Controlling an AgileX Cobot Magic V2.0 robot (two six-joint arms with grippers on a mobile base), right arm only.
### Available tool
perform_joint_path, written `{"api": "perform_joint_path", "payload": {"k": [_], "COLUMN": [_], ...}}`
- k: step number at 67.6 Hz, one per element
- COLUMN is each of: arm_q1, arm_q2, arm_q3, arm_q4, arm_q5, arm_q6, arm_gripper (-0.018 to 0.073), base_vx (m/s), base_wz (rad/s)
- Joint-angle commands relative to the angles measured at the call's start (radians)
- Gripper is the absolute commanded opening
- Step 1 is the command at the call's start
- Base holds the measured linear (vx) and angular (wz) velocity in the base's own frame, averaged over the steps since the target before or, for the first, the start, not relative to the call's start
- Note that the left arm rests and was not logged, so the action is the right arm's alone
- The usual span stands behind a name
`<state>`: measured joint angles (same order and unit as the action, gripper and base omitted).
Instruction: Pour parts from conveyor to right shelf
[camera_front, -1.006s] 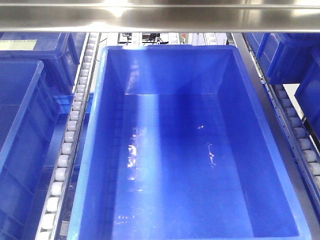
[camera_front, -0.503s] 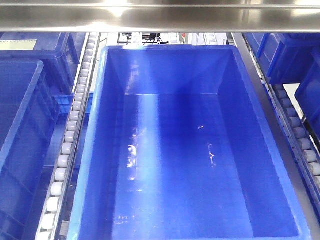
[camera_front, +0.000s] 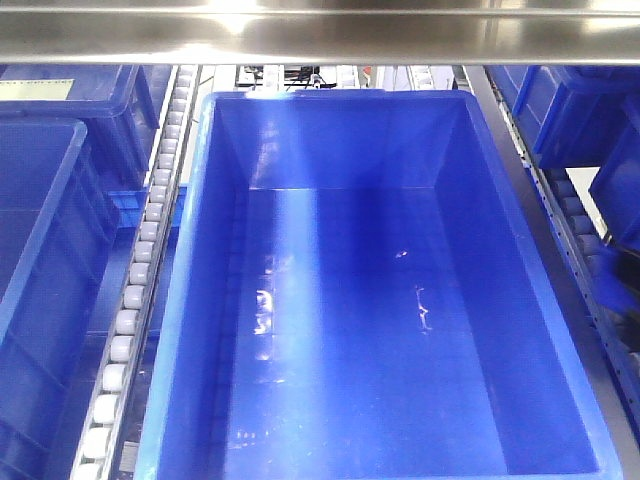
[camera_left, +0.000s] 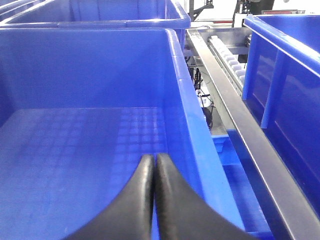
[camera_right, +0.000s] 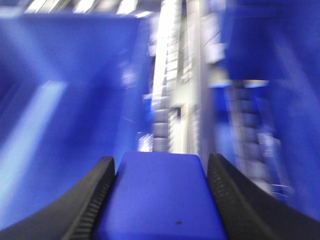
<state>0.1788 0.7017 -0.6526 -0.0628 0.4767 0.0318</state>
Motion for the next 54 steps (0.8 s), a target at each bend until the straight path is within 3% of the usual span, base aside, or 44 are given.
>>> {"api": "perform_joint_path", "payload": {"k": [1, 13, 24, 39, 54], "arm_q1": [0.065, 0.201, 0.272, 0.310, 0.310], "arm_q2": [0.098, 0.298, 0.483, 0.739, 0.938], "arm_q3": [-0.104, -0.239, -0.377, -0.579, -0.699], "arm_q4": [-0.016, -0.020, -0.030, -0.058, -0.036], "arm_q5": [-0.044, 0.026, 0.123, 0.292, 0.323], "arm_q6": [0.001, 0.001, 0.001, 0.001, -0.003], "arm_gripper": [-0.0006, -0.0006, -0.0006, -0.0006, -0.0006], "base_vx": [0.00, 0.00, 0.00, 0.00, 0.00], "base_wz": [0.00, 0.00, 0.00, 0.00, 0.00]}}
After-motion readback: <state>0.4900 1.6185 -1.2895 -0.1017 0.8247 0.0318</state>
